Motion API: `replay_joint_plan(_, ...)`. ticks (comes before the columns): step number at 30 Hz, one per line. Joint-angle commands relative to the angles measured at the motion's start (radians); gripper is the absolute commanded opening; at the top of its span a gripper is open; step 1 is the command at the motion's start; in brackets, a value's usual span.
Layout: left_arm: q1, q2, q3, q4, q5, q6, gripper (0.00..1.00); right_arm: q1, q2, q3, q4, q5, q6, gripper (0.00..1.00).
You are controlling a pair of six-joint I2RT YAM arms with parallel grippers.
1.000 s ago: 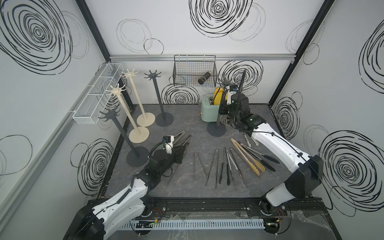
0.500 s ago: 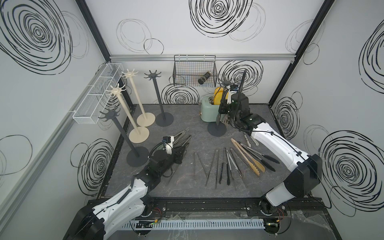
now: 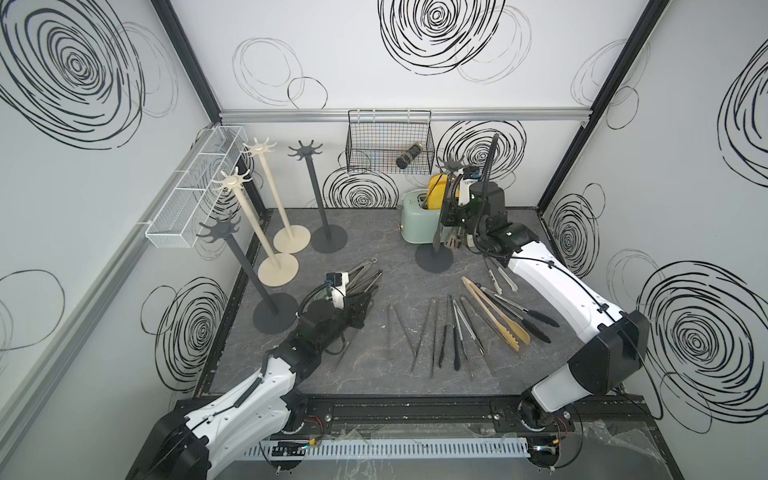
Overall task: Hang food tongs on kitchen utensil racks
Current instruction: Hang the food tongs on the rack.
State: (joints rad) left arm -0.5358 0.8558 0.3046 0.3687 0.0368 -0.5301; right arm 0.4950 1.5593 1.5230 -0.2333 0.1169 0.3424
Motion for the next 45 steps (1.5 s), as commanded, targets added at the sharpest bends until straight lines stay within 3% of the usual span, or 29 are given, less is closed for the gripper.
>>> replay_joint_plan(1, 0.006, 0.001, -0.009, 0.059, 0.007, -0.001, 0.28, -0.013, 0.021, 0.039, -0.097, -0.066, -0.011, 0.0)
replay_joint_plan(30, 0.002, 0.014, -0.018, 0.072, 0.005, 0.002, 0.32, -0.038, 0.024, -0.007, -0.123, -0.132, 0.01, 0.0)
replay_joint_plan(45, 0.002, 0.021, -0.019, 0.078, 0.008, 0.001, 0.31, -0.053, 0.012, 0.017, -0.136, -0.13, 0.004, 0.12)
